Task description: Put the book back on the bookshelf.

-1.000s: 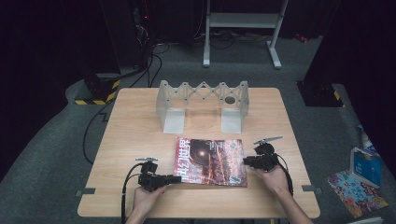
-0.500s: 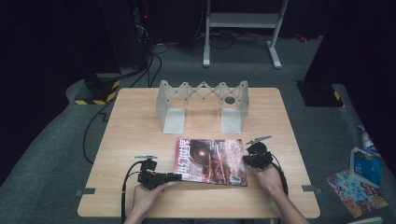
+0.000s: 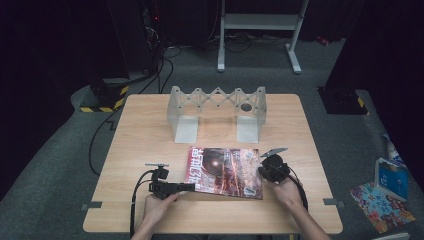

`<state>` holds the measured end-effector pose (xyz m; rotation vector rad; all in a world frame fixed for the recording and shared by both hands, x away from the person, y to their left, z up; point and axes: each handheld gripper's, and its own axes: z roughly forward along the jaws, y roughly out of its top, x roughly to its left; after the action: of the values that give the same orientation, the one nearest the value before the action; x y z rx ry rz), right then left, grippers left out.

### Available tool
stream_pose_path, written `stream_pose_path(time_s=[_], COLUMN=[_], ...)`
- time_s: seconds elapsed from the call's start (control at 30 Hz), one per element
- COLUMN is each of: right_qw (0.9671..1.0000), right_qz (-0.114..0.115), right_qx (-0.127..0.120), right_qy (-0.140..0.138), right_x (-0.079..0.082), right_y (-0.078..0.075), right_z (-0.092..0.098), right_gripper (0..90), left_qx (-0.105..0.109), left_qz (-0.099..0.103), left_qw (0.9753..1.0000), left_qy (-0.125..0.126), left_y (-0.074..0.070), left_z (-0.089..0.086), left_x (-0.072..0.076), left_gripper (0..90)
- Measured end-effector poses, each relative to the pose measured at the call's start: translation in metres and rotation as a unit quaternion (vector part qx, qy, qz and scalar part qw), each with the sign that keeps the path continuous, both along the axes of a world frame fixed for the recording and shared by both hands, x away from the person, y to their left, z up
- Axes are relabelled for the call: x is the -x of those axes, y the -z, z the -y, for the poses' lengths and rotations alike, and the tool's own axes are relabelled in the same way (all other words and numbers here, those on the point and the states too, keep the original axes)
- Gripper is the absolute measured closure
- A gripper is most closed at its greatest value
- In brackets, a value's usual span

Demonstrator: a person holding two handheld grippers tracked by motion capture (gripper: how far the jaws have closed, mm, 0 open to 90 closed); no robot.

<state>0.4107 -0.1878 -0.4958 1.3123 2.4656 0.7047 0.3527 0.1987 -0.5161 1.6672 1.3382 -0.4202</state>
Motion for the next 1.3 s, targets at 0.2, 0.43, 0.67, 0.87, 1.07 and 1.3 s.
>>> stream_pose_path(time_s=[0.2, 0.43, 0.67, 0.87, 1.07, 1.3], right_qw=[0.9962, 0.9934, 0.9959, 0.9966, 0.9965, 0.9959], right_qz=[-0.031, -0.008, -0.002, 0.003, 0.005, 0.011], right_qx=[-0.071, -0.028, -0.041, -0.049, -0.062, -0.077], right_qy=[-0.041, -0.111, -0.081, -0.066, -0.055, -0.046], right_x=[0.003, 0.011, 0.012, 0.013, 0.014, 0.014], right_y=[0.001, -0.002, -0.001, -0.003, -0.003, -0.003], right_z=[-0.009, -0.070, -0.053, -0.041, -0.036, -0.027], right_gripper=[89.8, 89.8, 89.6, 88.7, 87.7, 84.2], left_qx=[0.013, 0.016, 0.049, 0.053, 0.059, 0.060], left_qz=[-0.004, 0.005, 0.022, 0.052, 0.061, 0.080], left_qw=[0.9999, 0.9998, 0.9985, 0.9970, 0.9961, 0.9945], left_qy=[0.007, 0.007, 0.011, 0.022, 0.024, 0.032], left_y=[0.002, 0.000, -0.011, -0.032, -0.042, -0.057], left_z=[0.008, 0.012, 0.011, 0.011, 0.007, 0.006], left_x=[-0.004, -0.004, -0.002, 0.001, 0.003, 0.004], left_gripper=[66.3, 69.7, 74.9, 78.2, 80.3, 82.5])
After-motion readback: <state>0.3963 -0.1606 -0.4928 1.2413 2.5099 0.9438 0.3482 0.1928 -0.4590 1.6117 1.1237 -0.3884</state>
